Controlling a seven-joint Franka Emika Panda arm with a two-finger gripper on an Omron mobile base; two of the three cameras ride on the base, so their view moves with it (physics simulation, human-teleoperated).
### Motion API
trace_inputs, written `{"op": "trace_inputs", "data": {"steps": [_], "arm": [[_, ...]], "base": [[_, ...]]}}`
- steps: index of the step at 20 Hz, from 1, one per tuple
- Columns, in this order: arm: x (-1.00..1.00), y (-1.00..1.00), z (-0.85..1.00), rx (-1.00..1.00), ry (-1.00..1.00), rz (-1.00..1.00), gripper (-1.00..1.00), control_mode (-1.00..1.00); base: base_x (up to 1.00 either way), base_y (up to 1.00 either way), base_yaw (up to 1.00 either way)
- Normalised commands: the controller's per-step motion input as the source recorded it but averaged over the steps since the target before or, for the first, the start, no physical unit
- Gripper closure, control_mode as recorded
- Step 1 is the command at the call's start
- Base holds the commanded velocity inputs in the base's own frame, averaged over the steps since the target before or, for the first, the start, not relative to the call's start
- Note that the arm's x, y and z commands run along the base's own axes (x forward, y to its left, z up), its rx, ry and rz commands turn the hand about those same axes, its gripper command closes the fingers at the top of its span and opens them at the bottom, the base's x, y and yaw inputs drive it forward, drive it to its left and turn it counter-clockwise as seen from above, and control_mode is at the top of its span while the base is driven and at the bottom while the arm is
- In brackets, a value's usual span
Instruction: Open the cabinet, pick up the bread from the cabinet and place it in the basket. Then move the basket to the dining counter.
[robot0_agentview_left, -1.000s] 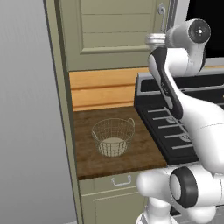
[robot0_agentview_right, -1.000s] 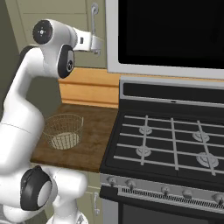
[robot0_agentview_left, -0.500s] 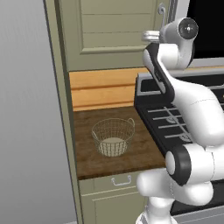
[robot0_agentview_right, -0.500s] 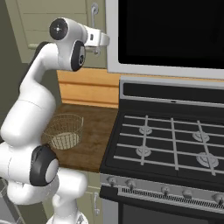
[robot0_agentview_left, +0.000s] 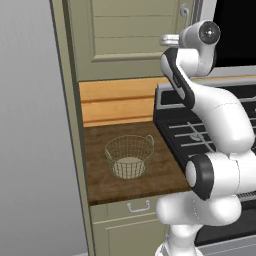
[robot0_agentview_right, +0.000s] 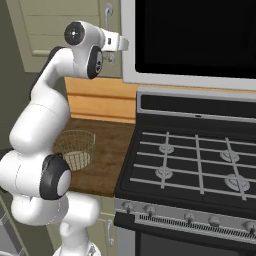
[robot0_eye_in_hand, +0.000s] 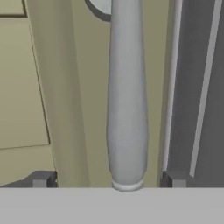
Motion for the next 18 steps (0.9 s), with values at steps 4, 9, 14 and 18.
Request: {"op": "trace_inputs", "data": {"steps": [4, 9, 14, 18], "arm": [[0.35, 0.01, -0.03, 0.00, 0.04, -0.01, 1.00, -1.00], [-0.52, 0.20, 0.00, 0.04, 0.01, 0.05, 1.00, -1.00], [-0.98, 0.66, 0.00, 0.12, 0.02, 0.11, 1.00, -1.00], [-1.00, 0.91, -0.09, 0.01, 0.02, 0.11, 1.00, -1.00]], "base": [[0.00, 0.00, 0.00], [0.00, 0.00, 0.00], [0.00, 0.00, 0.00], [0.00, 0.00, 0.00]]}}
